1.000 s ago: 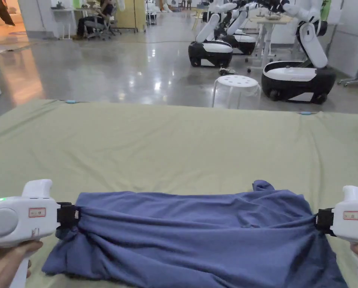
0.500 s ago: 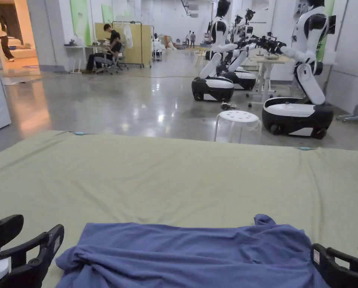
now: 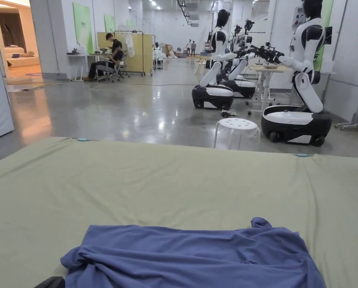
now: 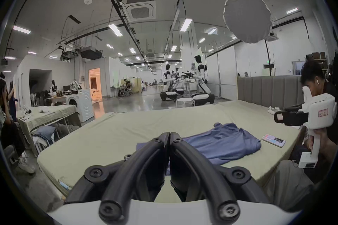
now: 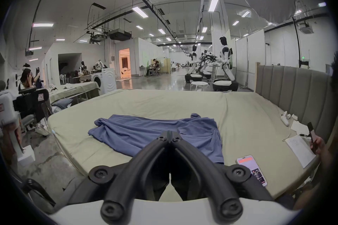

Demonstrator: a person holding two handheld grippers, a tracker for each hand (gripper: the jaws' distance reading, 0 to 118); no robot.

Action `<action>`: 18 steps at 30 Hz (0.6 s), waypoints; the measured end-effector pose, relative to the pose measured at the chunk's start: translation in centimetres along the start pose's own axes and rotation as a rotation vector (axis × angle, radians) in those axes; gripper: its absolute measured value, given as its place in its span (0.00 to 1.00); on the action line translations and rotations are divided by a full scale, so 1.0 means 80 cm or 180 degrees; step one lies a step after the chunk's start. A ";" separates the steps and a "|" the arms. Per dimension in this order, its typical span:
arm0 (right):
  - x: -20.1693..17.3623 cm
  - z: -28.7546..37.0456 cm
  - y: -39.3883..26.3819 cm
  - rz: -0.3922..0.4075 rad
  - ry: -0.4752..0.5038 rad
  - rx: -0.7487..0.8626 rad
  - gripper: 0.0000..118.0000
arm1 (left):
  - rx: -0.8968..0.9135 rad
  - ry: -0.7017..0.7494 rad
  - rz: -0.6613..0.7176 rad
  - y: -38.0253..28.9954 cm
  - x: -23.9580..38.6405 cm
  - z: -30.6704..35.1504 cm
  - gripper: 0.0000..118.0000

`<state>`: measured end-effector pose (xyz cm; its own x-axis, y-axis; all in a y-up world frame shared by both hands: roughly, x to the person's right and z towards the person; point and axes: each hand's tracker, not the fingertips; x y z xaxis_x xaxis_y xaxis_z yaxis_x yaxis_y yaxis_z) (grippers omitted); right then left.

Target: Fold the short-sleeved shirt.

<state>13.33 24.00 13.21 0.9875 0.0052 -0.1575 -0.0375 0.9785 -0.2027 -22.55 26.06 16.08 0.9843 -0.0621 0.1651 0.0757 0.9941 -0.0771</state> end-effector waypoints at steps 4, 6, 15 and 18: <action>0.000 -0.002 0.004 0.0014 0.0029 -0.0011 0.00 | -0.0166 -0.0062 0.0193 -0.009 -0.008 -0.007 0.02; 0.004 -0.005 0.002 -0.0003 0.0024 -0.0018 0.00 | -0.0145 -0.0001 0.0221 -0.012 -0.018 -0.011 0.02; 0.017 -0.016 -0.014 -0.0222 0.0128 -0.0140 0.00 | -0.0674 0.0044 0.0854 -0.033 -0.112 -0.112 0.46; 0.020 -0.026 -0.021 -0.0249 0.0133 -0.0230 0.00 | -0.1162 -0.0036 0.1065 -0.060 -0.149 -0.185 0.48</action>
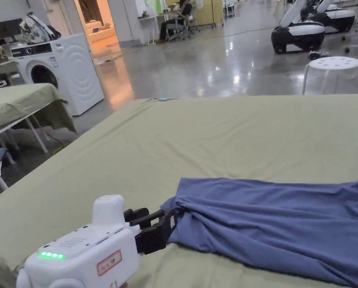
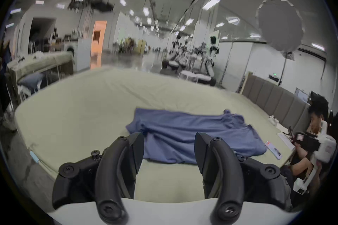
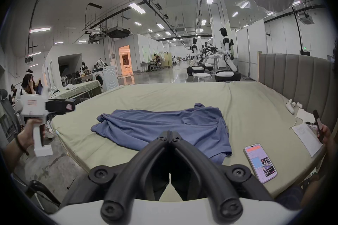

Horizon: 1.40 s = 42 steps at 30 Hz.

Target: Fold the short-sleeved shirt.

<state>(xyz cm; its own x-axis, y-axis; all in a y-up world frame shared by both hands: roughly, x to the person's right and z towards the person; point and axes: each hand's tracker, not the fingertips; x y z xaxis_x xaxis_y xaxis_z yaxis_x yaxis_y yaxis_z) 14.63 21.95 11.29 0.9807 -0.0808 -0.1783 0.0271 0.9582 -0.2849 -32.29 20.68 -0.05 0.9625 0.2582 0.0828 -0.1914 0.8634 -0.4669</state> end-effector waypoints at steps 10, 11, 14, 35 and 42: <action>0.027 -0.018 -0.022 -0.0134 -0.0064 -0.0323 0.00 | -0.1276 0.0349 0.0243 -0.018 -0.066 -0.183 0.41; 0.029 -0.018 -0.026 -0.0152 -0.0077 -0.0361 0.00 | -0.1374 0.0375 0.0230 -0.021 -0.066 -0.193 0.39; 0.038 -0.019 -0.032 -0.0185 -0.0160 -0.0470 0.00 | -0.1280 0.0424 0.0248 -0.016 -0.062 -0.196 0.07; 0.163 -0.220 -0.078 -0.0973 -0.0932 -0.1622 0.28 | -0.1405 0.0542 -0.0210 -0.022 -0.039 -0.207 0.07; 0.151 -0.163 -0.011 -0.0446 -0.1274 -0.1490 0.08 | -0.0887 0.0173 -0.0257 0.032 -0.017 -0.092 0.06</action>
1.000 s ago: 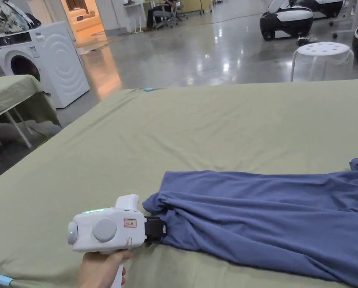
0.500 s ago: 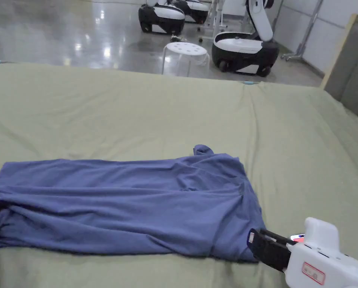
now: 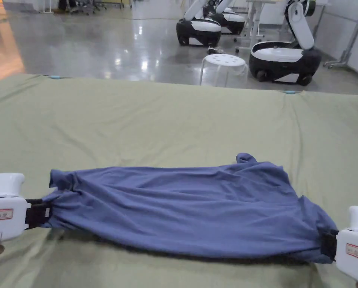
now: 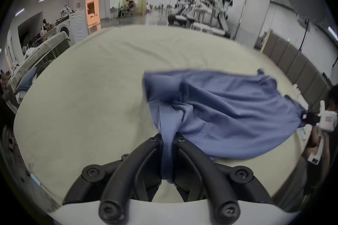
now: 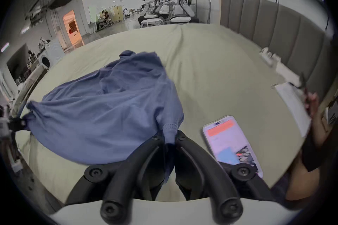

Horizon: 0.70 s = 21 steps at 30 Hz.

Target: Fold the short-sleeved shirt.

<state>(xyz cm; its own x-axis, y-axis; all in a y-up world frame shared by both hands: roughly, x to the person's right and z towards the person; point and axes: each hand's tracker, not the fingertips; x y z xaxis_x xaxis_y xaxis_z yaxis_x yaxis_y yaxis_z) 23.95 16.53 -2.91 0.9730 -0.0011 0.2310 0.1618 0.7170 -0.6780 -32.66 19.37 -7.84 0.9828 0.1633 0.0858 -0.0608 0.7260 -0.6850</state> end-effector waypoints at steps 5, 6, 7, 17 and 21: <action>0.008 0.068 -0.032 0.0113 -0.0197 0.0135 0.08 | 0.0077 -0.0116 -0.0050 -0.042 0.005 0.072 0.06; 0.014 0.079 -0.044 0.0105 -0.0167 0.0106 0.08 | -0.0025 -0.0147 -0.0110 -0.060 0.005 0.080 0.06; 0.018 0.086 -0.055 0.0090 -0.0156 0.0099 0.08 | -0.0022 -0.0140 -0.0123 -0.077 0.001 0.083 0.06; 0.042 0.067 -0.119 -0.0018 0.0056 -0.0126 0.20 | -0.0029 -0.0167 0.0252 -0.171 -0.007 0.086 0.22; 0.052 0.087 -0.114 -0.0124 0.0123 0.0013 0.88 | 0.0455 -0.0060 -0.0070 -0.158 0.011 0.129 0.52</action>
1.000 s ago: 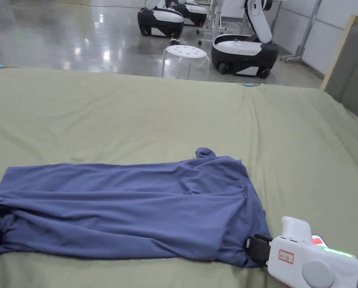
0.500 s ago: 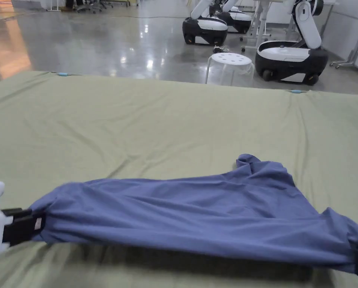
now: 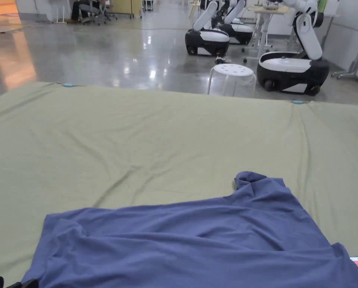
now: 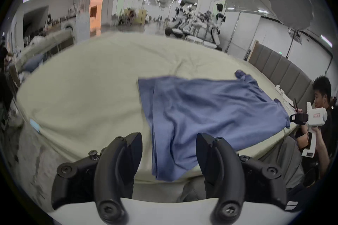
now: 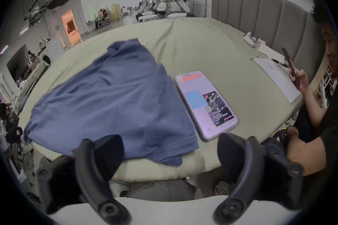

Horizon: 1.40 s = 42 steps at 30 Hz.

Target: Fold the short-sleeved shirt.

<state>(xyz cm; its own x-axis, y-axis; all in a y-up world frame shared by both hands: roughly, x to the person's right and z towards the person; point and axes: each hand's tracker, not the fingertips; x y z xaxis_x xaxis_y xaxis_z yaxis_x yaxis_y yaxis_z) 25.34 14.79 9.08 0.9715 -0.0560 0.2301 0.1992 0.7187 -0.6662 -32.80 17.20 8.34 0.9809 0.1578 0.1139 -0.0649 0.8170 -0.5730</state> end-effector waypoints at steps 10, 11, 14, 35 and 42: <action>-0.070 0.111 0.026 0.0339 0.0665 0.1124 0.85 | 0.1513 0.0303 -0.0725 0.036 0.118 0.112 0.52; -0.078 0.117 0.024 0.0341 0.0739 0.1200 0.84 | 0.1487 0.0282 -0.0685 0.035 0.128 0.114 0.52; -0.096 0.130 0.020 0.0372 0.0918 0.1321 0.71 | 0.1340 0.0129 -0.0558 0.033 0.143 0.112 0.49; -0.127 0.119 0.011 0.0703 0.1203 0.1309 0.00 | 0.0924 0.0026 -0.0222 0.081 0.082 0.069 0.02; -0.110 0.089 0.006 0.0621 0.1283 0.1091 0.00 | -0.0218 -0.0073 0.0442 0.166 -0.014 -0.107 0.53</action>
<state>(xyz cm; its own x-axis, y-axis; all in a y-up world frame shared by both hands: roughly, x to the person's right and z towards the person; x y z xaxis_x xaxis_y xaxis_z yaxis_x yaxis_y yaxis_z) 16.01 20.54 11.77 0.9717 -0.1114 -0.2082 0.0232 0.9225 -0.3852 -33.22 23.14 -6.35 0.9588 0.2799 0.0477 -0.1863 0.7468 -0.6384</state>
